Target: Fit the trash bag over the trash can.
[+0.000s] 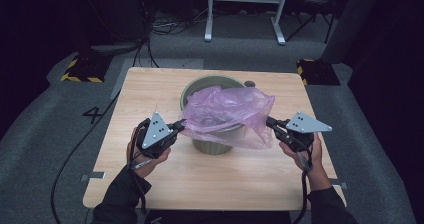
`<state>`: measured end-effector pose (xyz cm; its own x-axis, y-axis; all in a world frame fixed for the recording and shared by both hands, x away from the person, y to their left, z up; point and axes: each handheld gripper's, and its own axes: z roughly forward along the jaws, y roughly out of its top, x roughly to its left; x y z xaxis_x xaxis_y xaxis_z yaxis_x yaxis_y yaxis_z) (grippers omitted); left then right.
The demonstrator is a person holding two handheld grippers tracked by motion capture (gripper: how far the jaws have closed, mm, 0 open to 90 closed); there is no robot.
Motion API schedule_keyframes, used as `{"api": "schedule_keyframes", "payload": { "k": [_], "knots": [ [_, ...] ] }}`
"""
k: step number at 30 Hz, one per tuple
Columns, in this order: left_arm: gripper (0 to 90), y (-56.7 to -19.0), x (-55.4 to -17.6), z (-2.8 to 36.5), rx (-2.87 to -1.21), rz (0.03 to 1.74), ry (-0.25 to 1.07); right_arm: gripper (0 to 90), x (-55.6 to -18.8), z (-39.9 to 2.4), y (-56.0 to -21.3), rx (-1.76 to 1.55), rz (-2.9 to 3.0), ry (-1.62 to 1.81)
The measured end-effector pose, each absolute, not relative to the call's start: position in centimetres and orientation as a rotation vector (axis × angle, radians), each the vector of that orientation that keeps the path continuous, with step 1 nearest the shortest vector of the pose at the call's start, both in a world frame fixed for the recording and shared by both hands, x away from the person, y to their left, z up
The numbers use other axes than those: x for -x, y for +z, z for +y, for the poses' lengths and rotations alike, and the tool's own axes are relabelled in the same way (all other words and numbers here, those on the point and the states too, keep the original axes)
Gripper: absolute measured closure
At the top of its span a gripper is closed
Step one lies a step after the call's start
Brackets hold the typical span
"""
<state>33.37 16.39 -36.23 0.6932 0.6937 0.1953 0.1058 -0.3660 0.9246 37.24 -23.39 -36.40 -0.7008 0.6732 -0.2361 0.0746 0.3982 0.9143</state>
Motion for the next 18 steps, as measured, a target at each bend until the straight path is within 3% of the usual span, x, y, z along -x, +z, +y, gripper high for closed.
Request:
{"api": "schedule_keyframes", "payload": {
  "k": [9,18],
  "knots": [
    [89.3,-37.6,-34.4,17.5,-1.863,0.621,0.637,86.2,-39.2,-23.7,-37.2,-0.724,2.050,1.304],
    [89.1,-37.9,-33.9,17.0,-1.888,0.608,0.638,49.2,-37.7,-24.0,-36.2,-0.648,2.074,1.366]
  ]
}}
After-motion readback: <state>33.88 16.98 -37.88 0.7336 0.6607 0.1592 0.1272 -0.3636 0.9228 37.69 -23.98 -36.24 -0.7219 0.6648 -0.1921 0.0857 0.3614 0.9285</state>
